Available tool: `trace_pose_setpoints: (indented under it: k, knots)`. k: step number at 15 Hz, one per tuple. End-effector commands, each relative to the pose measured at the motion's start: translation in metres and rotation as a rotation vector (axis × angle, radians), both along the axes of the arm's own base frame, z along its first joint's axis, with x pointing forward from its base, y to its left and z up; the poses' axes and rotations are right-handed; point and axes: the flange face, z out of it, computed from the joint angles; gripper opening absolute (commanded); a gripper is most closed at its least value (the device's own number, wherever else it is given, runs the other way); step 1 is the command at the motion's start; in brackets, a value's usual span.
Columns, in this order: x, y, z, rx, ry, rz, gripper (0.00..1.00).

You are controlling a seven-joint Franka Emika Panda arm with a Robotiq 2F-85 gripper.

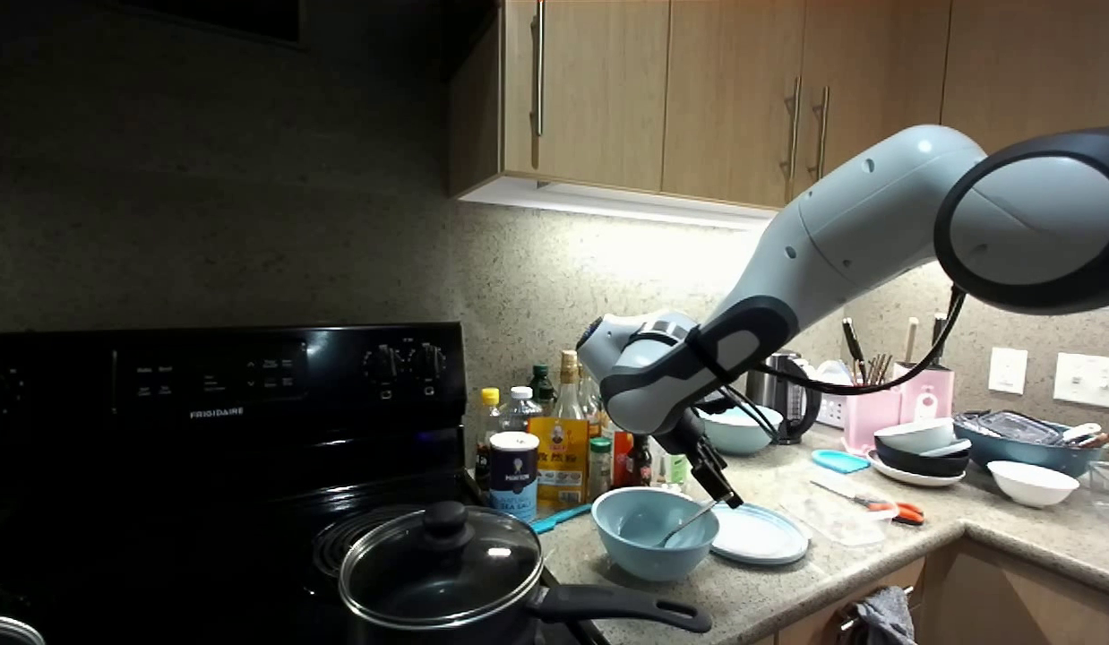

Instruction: Put the spoon on the blue plate

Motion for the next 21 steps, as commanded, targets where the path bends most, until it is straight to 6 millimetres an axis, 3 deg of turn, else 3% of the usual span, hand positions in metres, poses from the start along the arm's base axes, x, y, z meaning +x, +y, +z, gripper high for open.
trace_pose_setpoints:
  k: [1, 5, 6, 7, 12, 17, 21]
  knots:
    - [0.006, 0.001, -0.003, 0.038, 0.099, 0.167, 1.0]
    - [0.008, 0.015, -0.025, 0.105, 0.263, 0.207, 1.0]
    - [0.007, 0.017, -0.03, 0.114, 0.3, 0.202, 0.75]
    - [0.007, 0.017, -0.035, 0.11, 0.33, 0.184, 0.74]
    - [0.012, 0.017, -0.044, 0.096, 0.377, 0.136, 0.39]
    - [0.021, 0.016, -0.038, 0.097, 0.345, 0.131, 0.09]
    - [0.025, 0.015, -0.031, 0.096, 0.312, 0.127, 0.01]
